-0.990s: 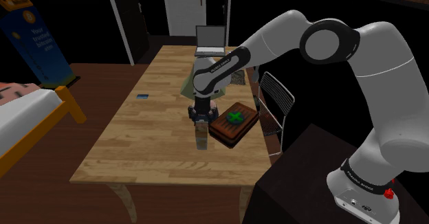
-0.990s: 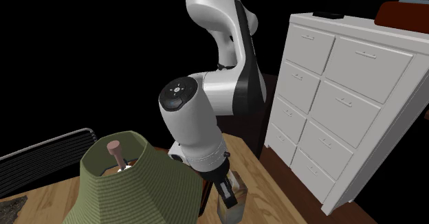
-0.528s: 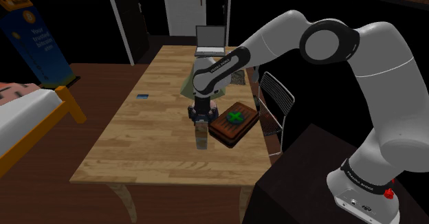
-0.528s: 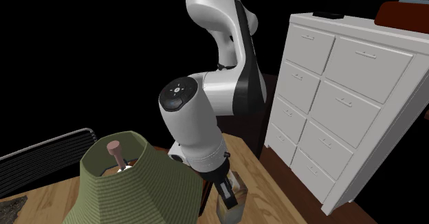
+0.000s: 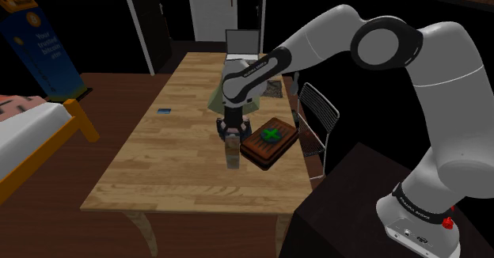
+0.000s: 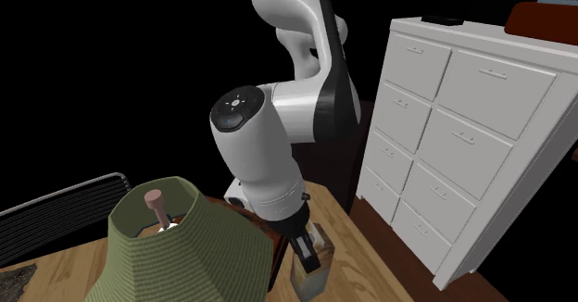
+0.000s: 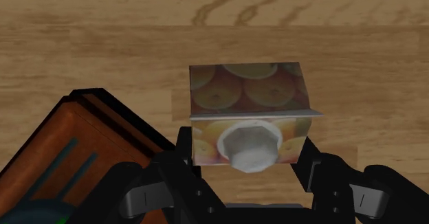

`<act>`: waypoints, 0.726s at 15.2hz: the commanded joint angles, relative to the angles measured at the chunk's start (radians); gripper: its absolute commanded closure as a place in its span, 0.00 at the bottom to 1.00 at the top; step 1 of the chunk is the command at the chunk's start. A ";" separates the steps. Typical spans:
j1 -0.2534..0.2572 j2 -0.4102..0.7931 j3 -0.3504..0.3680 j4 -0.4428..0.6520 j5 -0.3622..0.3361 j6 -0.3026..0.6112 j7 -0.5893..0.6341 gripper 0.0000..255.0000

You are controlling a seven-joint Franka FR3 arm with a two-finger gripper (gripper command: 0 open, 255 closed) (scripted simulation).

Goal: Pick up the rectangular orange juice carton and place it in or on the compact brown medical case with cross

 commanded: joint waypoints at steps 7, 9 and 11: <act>-0.006 -0.071 0.006 0.003 0.005 -0.071 0.013 1.00; -0.007 -0.087 0.007 0.006 0.006 -0.090 0.016 1.00; -0.008 -0.102 0.009 0.009 0.007 -0.108 0.019 1.00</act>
